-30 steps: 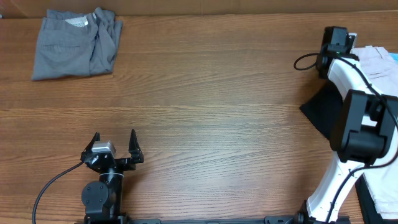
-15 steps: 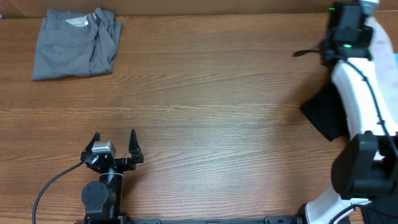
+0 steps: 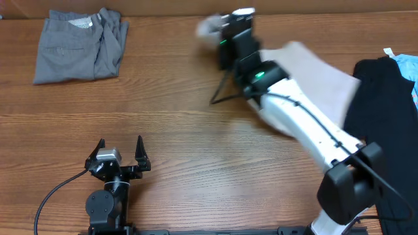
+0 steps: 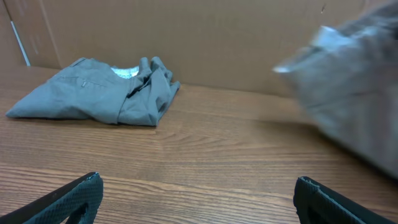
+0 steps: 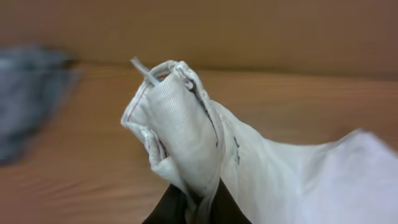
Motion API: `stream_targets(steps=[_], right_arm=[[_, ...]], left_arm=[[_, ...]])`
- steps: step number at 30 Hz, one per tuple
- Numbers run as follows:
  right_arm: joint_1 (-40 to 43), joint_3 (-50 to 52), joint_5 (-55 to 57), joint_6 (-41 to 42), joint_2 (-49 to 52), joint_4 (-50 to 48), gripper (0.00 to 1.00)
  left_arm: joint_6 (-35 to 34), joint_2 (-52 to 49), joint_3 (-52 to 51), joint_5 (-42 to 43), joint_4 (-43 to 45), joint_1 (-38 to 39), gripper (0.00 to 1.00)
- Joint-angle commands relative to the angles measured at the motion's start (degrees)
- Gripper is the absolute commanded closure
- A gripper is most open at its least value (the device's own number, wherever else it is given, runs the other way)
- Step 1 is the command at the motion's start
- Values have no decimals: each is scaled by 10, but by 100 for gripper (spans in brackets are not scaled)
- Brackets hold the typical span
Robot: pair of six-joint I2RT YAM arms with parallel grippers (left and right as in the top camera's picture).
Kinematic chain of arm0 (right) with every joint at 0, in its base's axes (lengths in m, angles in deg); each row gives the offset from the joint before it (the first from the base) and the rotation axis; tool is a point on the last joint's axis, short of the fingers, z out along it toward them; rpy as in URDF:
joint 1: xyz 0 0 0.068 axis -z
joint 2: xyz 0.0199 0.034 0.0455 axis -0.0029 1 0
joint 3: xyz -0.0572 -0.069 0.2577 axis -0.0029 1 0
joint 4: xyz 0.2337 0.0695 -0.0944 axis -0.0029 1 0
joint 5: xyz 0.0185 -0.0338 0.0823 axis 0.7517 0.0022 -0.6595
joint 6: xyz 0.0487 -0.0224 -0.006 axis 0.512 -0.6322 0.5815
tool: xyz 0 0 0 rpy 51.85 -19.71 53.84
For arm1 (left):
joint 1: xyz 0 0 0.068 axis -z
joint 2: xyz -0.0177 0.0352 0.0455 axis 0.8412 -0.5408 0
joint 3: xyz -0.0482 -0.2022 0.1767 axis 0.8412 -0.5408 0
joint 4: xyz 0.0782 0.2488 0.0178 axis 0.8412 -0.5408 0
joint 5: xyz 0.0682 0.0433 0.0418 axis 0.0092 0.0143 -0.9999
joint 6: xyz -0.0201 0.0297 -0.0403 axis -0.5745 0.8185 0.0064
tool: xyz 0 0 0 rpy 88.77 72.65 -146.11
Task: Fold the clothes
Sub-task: 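Drag the beige shorts leftward and lay them flat mid-table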
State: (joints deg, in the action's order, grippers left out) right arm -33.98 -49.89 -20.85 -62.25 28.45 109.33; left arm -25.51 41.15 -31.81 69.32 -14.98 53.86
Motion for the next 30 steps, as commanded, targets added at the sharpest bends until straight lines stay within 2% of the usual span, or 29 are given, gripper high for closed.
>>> stream_targets(steps=[1, 6, 7, 9, 14, 15, 17, 23, 24, 25, 26, 30], right_arm=[[-54, -11, -85, 113, 9, -20, 96], [-119, -10, -85, 144, 30, -34, 96], [-130, -10, -85, 154, 33, -39, 92], [-144, -10, -84, 154, 35, -49, 72], [-152, -11, -82, 151, 34, -55, 67], [-151, -11, -82, 146, 33, -54, 64], [-143, -11, -77, 120, 28, -49, 51], [-61, -11, -11, 112, -35, 54, 33], [-42, -11, -11, 112, -46, 75, 25], [-20, -11, -11, 112, -56, 99, 7], [4, -11, -11, 112, -65, 124, 0], [103, -11, -11, 112, -76, 202, 0]], left_arm=[[11, 5, -2, 4, 0, 2, 0], [11, 5, -2, 4, 0, 2, 0], [11, 5, -2, 4, 0, 2, 0], [11, 5, -2, 4, 0, 2, 0], [11, 5, -2, 4, 0, 2, 0], [11, 5, -2, 4, 0, 2, 0], [11, 5, -2, 4, 0, 2, 0], [11, 5, -2, 4, 0, 2, 0], [11, 5, -2, 4, 0, 2, 0], [11, 5, -2, 4, 0, 2, 0], [11, 5, -2, 4, 0, 2, 0], [11, 5, -2, 4, 0, 2, 0]])
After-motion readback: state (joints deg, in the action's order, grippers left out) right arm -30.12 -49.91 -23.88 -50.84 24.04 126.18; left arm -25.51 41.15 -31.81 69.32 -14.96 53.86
